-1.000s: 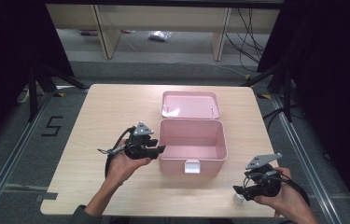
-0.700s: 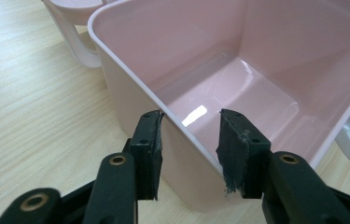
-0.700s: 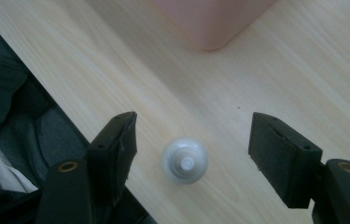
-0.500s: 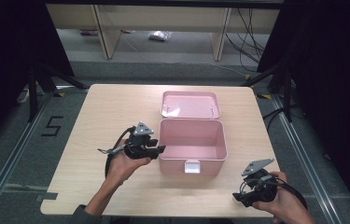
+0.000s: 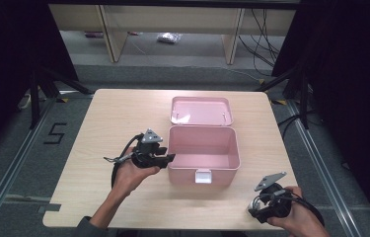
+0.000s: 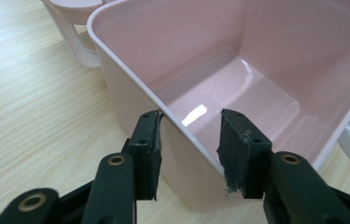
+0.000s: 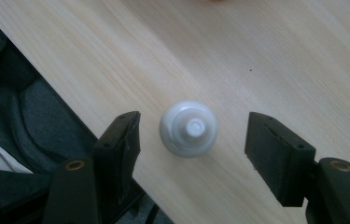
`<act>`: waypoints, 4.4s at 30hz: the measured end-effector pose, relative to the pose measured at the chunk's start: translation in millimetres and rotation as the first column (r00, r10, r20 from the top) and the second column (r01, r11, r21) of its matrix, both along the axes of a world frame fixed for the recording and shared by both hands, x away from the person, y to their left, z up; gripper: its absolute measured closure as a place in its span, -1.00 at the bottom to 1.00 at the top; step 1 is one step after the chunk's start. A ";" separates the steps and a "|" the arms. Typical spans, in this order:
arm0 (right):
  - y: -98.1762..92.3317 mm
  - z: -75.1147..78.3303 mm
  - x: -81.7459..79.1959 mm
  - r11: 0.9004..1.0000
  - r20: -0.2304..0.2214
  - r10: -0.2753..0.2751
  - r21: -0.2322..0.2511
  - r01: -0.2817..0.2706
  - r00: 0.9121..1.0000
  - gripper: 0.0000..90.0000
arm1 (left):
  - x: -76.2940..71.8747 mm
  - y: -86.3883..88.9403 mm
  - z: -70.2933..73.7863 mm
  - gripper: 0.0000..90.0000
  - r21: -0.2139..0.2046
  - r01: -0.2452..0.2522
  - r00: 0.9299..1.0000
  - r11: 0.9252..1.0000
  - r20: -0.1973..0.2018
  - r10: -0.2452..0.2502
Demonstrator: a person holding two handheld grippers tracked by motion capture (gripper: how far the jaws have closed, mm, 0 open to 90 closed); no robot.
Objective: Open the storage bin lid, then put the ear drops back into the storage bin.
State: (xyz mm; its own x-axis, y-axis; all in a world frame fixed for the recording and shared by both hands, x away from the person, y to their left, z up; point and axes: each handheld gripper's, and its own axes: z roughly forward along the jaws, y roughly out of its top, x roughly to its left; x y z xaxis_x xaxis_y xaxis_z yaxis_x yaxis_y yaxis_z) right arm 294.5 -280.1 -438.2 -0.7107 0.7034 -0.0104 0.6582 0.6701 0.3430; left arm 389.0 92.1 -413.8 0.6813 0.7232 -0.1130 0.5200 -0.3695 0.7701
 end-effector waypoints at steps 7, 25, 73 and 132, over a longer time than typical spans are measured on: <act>3.8 -6.9 1.6 0.999 -0.017 0.009 -0.034 -0.010 1.000 -0.13 | -0.1 0.0 0.1 0.30 0.001 0.004 1.000 1.000 0.000 -0.004; 7.2 -13.5 7.6 0.996 -0.050 0.046 -0.072 -0.049 0.998 0.09 | 0.4 -0.3 0.0 0.30 0.010 -0.001 1.000 1.000 0.005 0.000; 16.6 26.1 30.4 0.989 -0.038 0.132 -0.056 -0.134 0.990 0.34 | 0.5 -0.1 0.2 0.29 0.005 0.007 1.000 1.000 0.001 -0.007; 80.9 131.1 95.6 0.961 -0.015 0.272 -0.035 -0.273 0.962 0.34 | 1.1 -0.7 -0.7 0.28 0.004 0.001 1.000 1.000 -0.003 -0.001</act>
State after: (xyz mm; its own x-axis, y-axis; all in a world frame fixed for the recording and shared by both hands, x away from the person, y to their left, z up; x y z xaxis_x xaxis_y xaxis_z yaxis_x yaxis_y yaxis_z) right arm 390.1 -199.2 -307.1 -0.8757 0.4822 -0.0246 0.4520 0.8366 0.3094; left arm 390.1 91.3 -414.5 0.6816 0.7230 -0.1124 0.5219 -0.3727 0.7673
